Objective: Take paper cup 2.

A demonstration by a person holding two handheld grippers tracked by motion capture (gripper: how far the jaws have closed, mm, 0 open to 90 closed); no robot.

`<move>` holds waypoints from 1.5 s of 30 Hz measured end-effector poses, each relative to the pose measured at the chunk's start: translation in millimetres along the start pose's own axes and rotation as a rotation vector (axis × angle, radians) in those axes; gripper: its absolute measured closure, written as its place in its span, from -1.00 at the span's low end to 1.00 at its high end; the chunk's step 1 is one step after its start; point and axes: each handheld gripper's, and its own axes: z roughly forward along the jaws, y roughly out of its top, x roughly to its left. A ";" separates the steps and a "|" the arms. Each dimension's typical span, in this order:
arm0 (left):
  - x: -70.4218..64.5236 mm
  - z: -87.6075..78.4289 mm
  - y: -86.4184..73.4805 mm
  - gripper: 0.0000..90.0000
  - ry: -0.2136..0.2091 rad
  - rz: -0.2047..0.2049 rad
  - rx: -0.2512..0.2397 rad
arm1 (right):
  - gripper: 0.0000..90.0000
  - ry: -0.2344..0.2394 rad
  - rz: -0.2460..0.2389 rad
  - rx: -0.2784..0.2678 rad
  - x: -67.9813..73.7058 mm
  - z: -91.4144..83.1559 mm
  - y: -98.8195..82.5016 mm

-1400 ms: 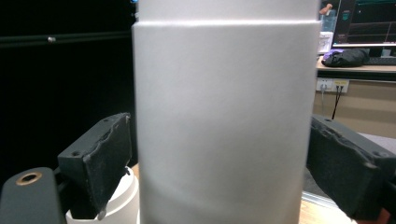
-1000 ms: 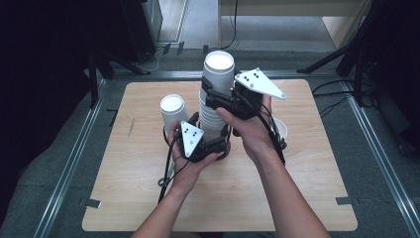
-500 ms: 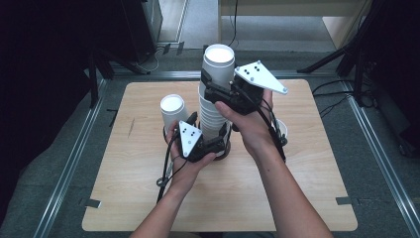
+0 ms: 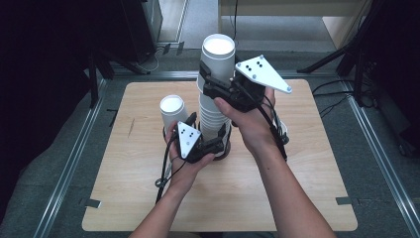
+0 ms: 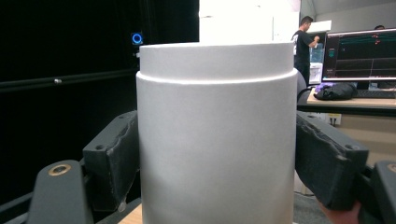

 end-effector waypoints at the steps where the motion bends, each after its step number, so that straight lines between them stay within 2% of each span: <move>1: -0.1 -0.2 -0.3 -0.83 0.001 0.002 0.001 | -0.52 0.002 0.000 -0.006 0.2 -0.4 1.6; 11: -1.2 -0.2 -1.8 -0.83 -0.001 -0.001 0.001 | -0.50 0.004 0.012 -0.035 1.9 -3.9 15.8; 18: -1.8 0.8 -4.1 -0.83 0.000 0.012 0.016 | -0.50 0.007 0.005 -0.085 6.5 -10.3 28.9; 25: -2.2 1.3 -8.0 -0.82 0.002 0.008 0.021 | -0.50 -0.002 0.005 -0.128 6.7 -16.6 41.3; 33: -1.2 -1.1 -8.4 -0.82 0.000 0.009 0.023 | -0.50 -0.039 0.026 -0.162 -6.3 -25.4 51.1; 41: -1.9 -4.1 -12.8 -0.83 -0.010 0.014 0.031 | -0.50 -0.078 0.009 -0.182 -19.4 -37.5 57.2; 45: -2.5 -5.6 -14.4 -0.83 -0.013 0.012 0.031 | -0.50 -0.099 0.015 -0.181 -28.9 -43.8 55.6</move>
